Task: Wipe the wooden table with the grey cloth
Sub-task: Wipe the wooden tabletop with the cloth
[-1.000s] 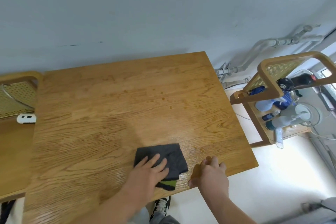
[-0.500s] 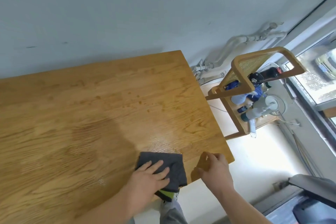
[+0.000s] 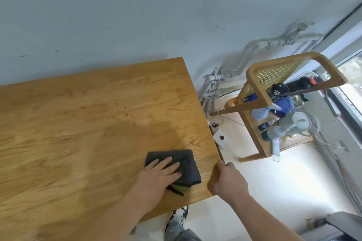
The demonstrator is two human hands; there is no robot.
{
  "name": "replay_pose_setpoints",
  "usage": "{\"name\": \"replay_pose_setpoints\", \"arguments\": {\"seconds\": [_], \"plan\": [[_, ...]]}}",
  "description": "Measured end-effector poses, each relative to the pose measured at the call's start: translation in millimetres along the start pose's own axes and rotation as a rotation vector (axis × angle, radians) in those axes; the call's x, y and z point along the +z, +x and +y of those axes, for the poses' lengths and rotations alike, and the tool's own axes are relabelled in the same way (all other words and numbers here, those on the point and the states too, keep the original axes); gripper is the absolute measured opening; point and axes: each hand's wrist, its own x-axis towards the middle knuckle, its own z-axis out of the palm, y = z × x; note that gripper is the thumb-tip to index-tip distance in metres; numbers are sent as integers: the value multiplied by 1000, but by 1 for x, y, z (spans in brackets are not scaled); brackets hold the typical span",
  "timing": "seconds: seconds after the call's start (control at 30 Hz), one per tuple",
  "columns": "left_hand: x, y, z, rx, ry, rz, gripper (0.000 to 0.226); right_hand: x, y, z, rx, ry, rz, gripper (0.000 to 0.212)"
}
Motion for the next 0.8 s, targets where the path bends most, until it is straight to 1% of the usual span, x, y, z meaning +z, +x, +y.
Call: {"name": "replay_pose_setpoints", "arguments": {"seconds": [0.07, 0.1, 0.13, 0.17, 0.23, 0.3, 0.37, 0.4, 0.43, 0.53, 0.6, 0.67, 0.73, 0.8], "plan": [[-2, 10, 12, -184, -97, 104, 72, -1, 4, 2, -7, 9, 0, 39], [-1, 16, 24, -243, -131, 125, 73, -2, 5, 3, -12, 11, 9, 36], [2, 20, 38, -258, -142, 125, 73, -2, 6, 4, -14, 2, 15, 35], [6, 22, 51, -215, -120, 105, 71, -2, 8, 4, -18, -5, 22, 33], [13, 20, 63, -19, -32, 5, 64, -3, 9, 4, -18, -3, 15, 28], [8, 23, 49, 147, 35, -40, 62, -4, 11, 4, -31, 0, 4, 28], [-7, 38, 24, 212, 119, -39, 64, -6, 14, 5, -35, -6, -9, 31], [-15, 48, 15, 198, 138, -35, 64, -7, 14, 5, -31, -10, -20, 32], [-24, 58, 10, 146, 120, -11, 65, -8, 14, 6, -25, -4, -31, 30], [-35, 84, 19, -121, -112, 127, 71, -7, 12, 6, -12, 24, -17, 30], [-31, 86, 43, -194, -163, 164, 69, -7, 9, 7, 3, 46, -9, 35], [-19, 75, 65, -129, -131, 134, 67, -7, 8, 8, -1, 41, 0, 27], [-11, 60, 65, 32, -78, 66, 68, -7, 8, 10, -24, 11, 37, 17], [-15, 54, 42, 148, -31, 12, 70, -6, 10, 11, -17, 41, 27, 20]]}}
